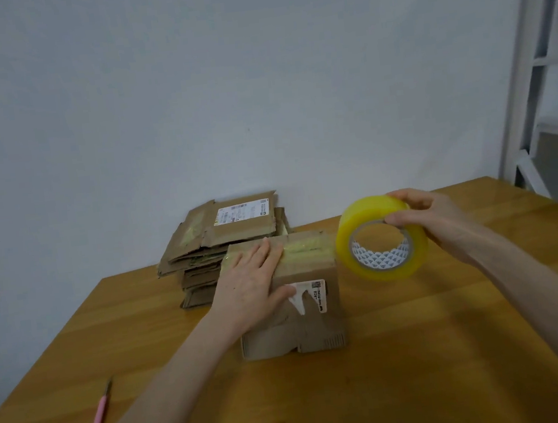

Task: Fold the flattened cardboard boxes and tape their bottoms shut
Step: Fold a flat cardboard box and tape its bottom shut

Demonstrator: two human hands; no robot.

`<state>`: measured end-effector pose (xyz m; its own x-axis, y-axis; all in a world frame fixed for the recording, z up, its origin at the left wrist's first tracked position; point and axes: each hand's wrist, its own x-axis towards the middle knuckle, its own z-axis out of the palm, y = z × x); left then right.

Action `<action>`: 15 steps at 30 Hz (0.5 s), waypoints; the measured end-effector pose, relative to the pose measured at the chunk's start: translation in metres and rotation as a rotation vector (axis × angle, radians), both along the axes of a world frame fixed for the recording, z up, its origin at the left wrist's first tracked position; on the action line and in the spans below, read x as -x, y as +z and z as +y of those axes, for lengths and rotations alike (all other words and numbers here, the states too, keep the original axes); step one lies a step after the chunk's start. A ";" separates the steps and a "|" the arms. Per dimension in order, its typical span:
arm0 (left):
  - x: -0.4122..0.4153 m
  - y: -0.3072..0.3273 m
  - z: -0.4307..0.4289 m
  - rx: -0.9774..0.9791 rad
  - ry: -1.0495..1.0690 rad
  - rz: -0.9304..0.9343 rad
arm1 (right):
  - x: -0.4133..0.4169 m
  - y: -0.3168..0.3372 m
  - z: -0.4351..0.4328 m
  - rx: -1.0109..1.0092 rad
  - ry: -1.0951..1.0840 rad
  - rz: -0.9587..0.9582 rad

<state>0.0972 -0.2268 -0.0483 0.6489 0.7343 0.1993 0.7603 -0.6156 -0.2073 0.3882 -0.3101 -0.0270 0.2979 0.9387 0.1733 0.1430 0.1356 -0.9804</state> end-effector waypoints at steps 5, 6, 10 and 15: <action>0.016 -0.008 0.002 -0.048 0.036 -0.013 | 0.006 -0.008 0.002 0.039 0.056 0.086; 0.022 -0.008 0.002 -0.045 0.042 -0.026 | 0.010 -0.010 0.003 0.040 0.078 0.106; 0.053 -0.008 0.005 0.026 0.079 -0.038 | 0.036 -0.018 0.014 0.038 0.145 0.129; 0.055 -0.010 0.005 0.113 0.159 -0.098 | 0.048 -0.028 0.023 0.026 0.147 0.109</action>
<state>0.0419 -0.2217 -0.0581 0.5044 0.8473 0.1663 0.8630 -0.5012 -0.0638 0.3401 -0.2870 -0.0553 0.1724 0.9774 0.1228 0.0163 0.1218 -0.9924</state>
